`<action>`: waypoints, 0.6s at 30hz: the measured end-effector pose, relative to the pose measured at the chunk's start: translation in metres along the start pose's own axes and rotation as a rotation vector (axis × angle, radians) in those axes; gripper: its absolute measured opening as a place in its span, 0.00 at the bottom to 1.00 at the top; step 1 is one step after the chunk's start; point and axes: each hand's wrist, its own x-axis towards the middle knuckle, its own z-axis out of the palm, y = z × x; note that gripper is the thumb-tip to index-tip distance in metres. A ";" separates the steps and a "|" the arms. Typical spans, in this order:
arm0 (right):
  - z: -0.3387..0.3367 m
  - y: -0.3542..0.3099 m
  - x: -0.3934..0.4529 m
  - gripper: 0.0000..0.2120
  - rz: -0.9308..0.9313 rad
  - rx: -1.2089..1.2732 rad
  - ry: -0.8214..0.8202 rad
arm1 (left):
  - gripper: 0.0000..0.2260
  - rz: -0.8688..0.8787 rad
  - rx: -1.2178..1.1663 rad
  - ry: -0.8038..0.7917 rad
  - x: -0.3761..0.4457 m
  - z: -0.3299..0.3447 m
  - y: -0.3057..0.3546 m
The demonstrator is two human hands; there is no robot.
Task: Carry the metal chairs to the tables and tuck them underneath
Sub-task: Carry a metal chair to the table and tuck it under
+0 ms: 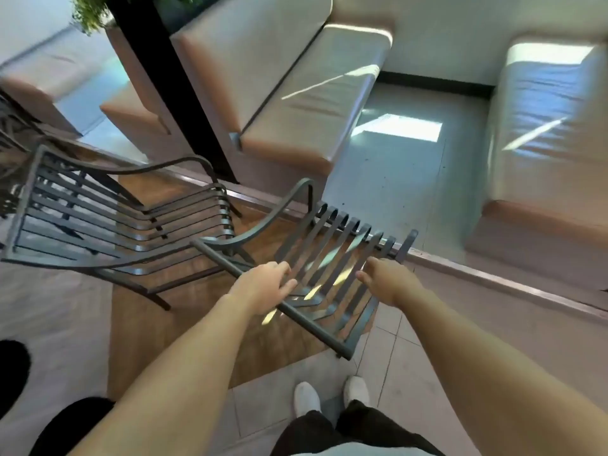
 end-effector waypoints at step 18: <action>0.099 -0.085 0.024 0.24 0.209 0.207 -0.173 | 0.32 0.099 0.037 -0.022 0.023 0.010 -0.134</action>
